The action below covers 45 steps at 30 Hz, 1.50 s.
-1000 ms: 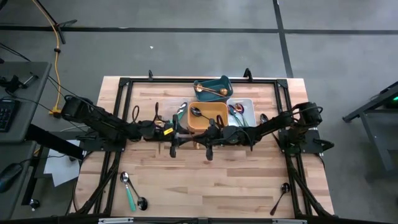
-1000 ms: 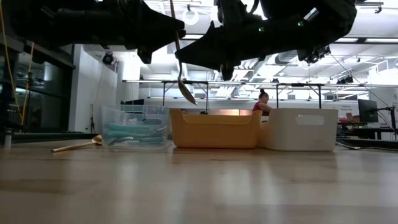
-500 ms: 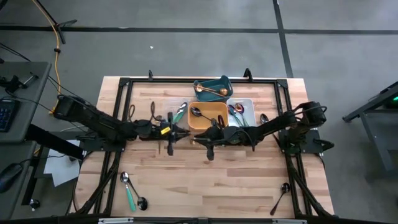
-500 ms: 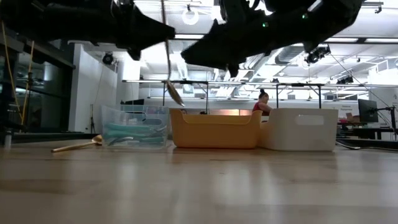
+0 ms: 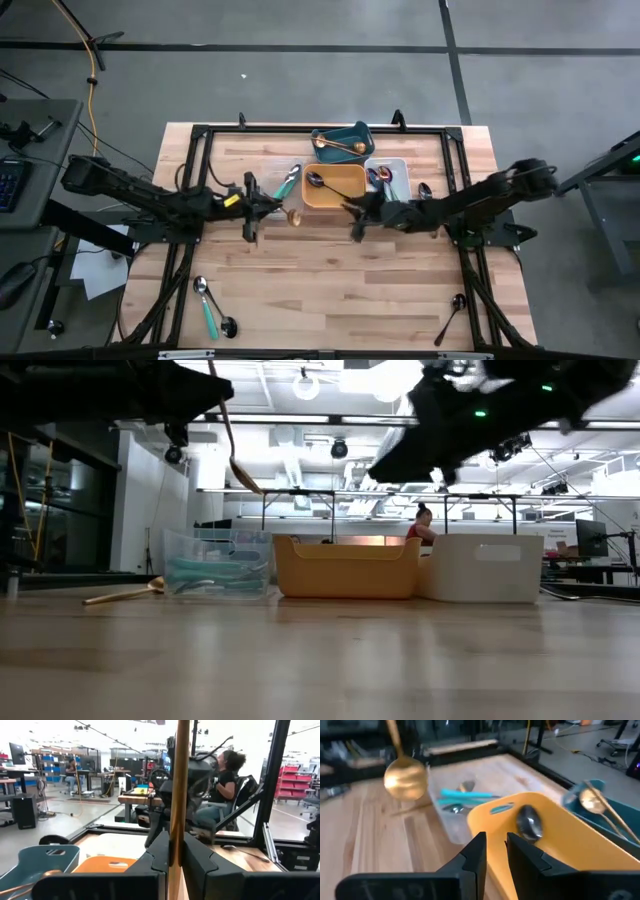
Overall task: Sort silverware by color (type)
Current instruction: Put the gold color spoon into the green bin
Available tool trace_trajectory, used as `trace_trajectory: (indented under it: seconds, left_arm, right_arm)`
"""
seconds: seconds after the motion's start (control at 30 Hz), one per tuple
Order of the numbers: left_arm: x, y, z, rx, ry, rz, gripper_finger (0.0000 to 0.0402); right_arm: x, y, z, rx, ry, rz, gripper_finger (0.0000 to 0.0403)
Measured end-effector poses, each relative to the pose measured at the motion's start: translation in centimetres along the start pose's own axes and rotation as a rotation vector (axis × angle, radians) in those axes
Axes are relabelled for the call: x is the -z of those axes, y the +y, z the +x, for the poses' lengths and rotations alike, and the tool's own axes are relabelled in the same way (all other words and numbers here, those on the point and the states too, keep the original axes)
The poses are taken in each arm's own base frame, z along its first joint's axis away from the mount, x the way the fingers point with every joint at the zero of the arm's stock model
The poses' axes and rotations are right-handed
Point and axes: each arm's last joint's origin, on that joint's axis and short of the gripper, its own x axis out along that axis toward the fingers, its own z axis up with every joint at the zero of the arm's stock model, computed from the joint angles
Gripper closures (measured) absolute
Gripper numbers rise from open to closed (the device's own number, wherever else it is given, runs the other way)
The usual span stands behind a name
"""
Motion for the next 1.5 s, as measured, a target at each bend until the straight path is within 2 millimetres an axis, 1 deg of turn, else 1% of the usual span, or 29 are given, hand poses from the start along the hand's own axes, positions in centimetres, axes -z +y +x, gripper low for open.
trace_trajectory:
  seconds: [0.13, 0.2, 0.3, 0.37, 0.47, 0.63, 1.5]
  left_arm:
    - [0.0, 0.0, -0.1, -0.001, 0.001, 0.0, 0.0382]
    - [0.0, 0.0, -0.1, -0.001, 0.0, 0.0, 0.0382]
    - [0.0, 0.0, -0.1, -0.001, -0.001, 0.0, 0.0382]
    - [-0.1, 0.0, -0.1, 0.0, -0.01, -0.003, 0.0382]
    - [-0.1, 0.0, -0.1, 0.0, -0.013, -0.004, 0.0382]
    - [-0.1, 0.0, -0.1, 0.0, -0.017, -0.004, 0.0382]
    - [-0.1, 0.0, -0.1, 0.0, -0.018, -0.004, 0.0382]
  right_arm:
    - [0.9, -2.4, -3.1, -0.023, -0.119, 0.099, 0.0332]
    - [1.3, -3.2, -4.5, -0.089, -0.183, 0.136, 0.0332]
    - [1.8, -4.0, -5.9, -0.197, -0.251, 0.158, 0.0332]
    - [1.9, -4.3, -6.5, -0.233, -0.292, 0.17, 0.0332]
    - [1.8, -4.3, -6.6, -0.244, -0.315, 0.169, 0.0332]
    - [1.3, -4.0, -6.3, -0.242, -0.305, 0.157, 0.0332]
    - [1.3, -3.9, -6.2, -0.238, -0.294, 0.151, 0.0332]
